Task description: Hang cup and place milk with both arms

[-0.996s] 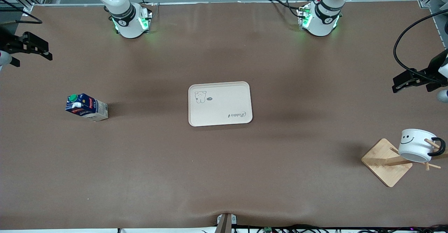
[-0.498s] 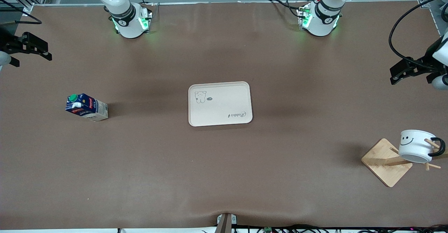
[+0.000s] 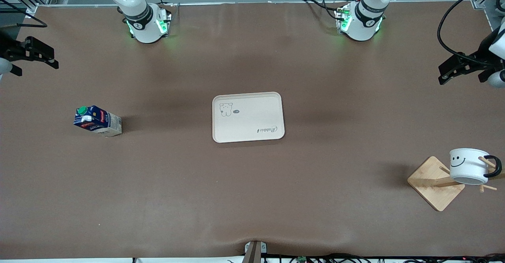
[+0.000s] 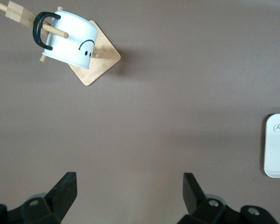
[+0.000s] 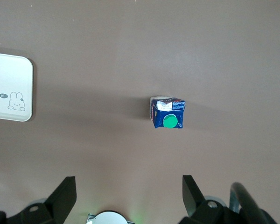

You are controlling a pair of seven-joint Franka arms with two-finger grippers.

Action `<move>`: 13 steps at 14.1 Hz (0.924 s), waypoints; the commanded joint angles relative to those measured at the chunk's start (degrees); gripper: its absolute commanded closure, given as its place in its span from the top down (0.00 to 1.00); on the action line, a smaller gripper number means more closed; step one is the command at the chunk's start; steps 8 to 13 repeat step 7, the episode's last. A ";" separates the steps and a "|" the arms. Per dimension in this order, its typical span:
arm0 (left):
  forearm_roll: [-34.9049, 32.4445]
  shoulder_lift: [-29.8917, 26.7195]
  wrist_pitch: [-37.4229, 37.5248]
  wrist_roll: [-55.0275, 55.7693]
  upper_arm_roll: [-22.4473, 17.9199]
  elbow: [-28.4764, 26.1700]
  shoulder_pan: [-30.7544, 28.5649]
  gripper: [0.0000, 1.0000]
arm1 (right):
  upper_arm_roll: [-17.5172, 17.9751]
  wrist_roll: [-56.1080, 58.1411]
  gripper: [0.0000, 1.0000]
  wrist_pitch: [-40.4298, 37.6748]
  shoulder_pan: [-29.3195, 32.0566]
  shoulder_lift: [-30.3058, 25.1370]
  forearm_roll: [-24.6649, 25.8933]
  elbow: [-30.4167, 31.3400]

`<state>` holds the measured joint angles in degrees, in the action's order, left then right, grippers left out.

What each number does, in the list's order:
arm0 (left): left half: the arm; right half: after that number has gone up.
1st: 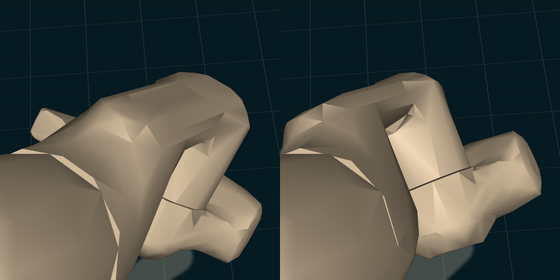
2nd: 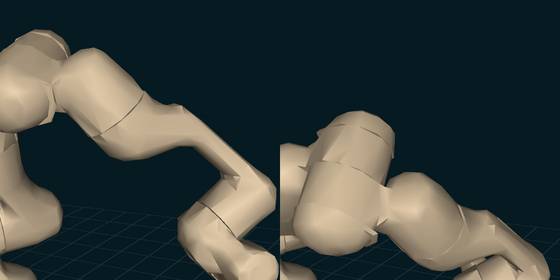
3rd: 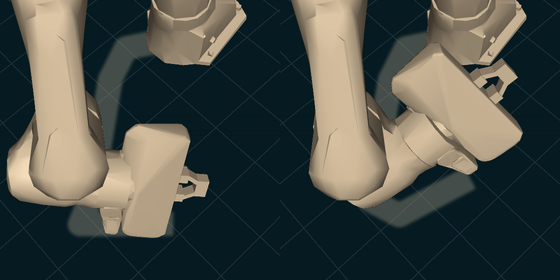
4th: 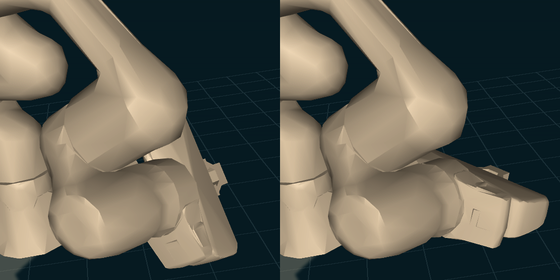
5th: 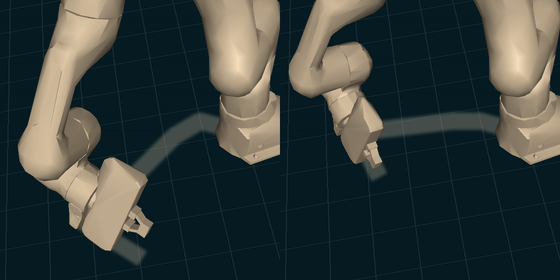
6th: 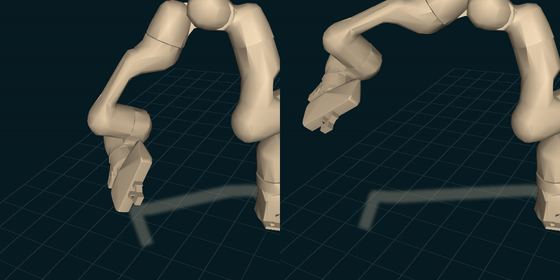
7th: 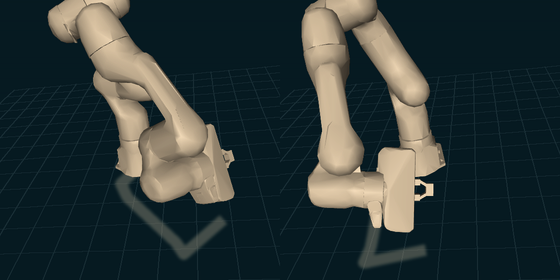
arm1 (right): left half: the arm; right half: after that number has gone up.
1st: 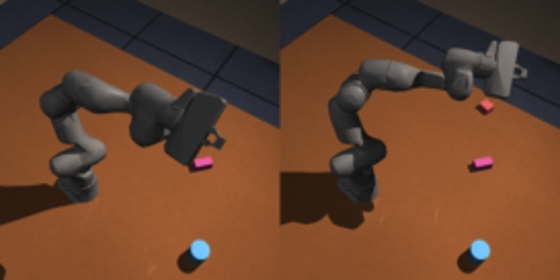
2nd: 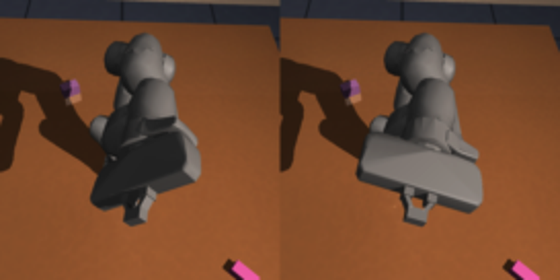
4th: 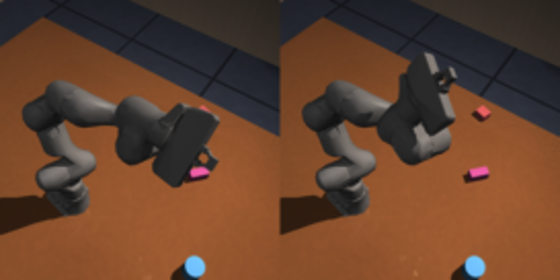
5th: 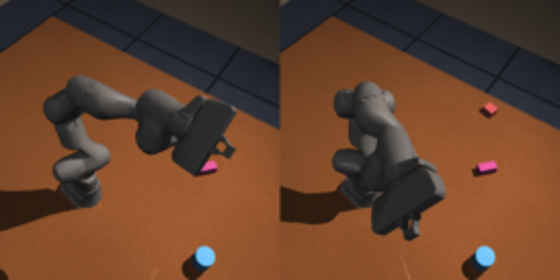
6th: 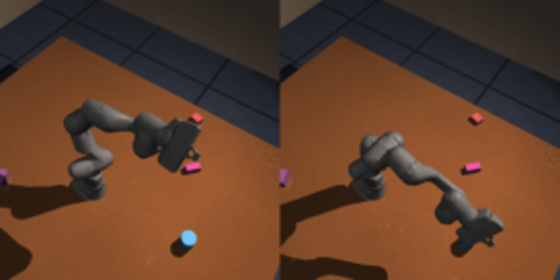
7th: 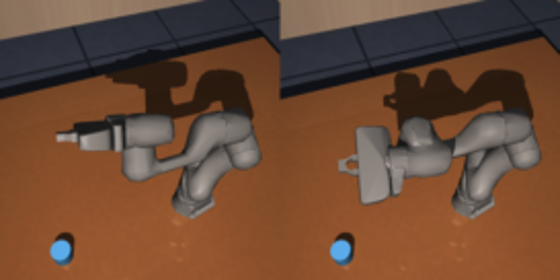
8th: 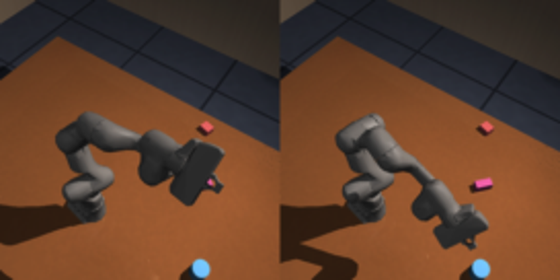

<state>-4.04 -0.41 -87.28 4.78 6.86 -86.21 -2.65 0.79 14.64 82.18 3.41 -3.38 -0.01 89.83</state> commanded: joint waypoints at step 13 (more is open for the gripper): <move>0.88 -1.52 0.45 -0.21 -1.41 -0.01 1.15 1.00 | 0.26 -0.66 1.00 0.17 0.46 -0.40 -0.78 0.17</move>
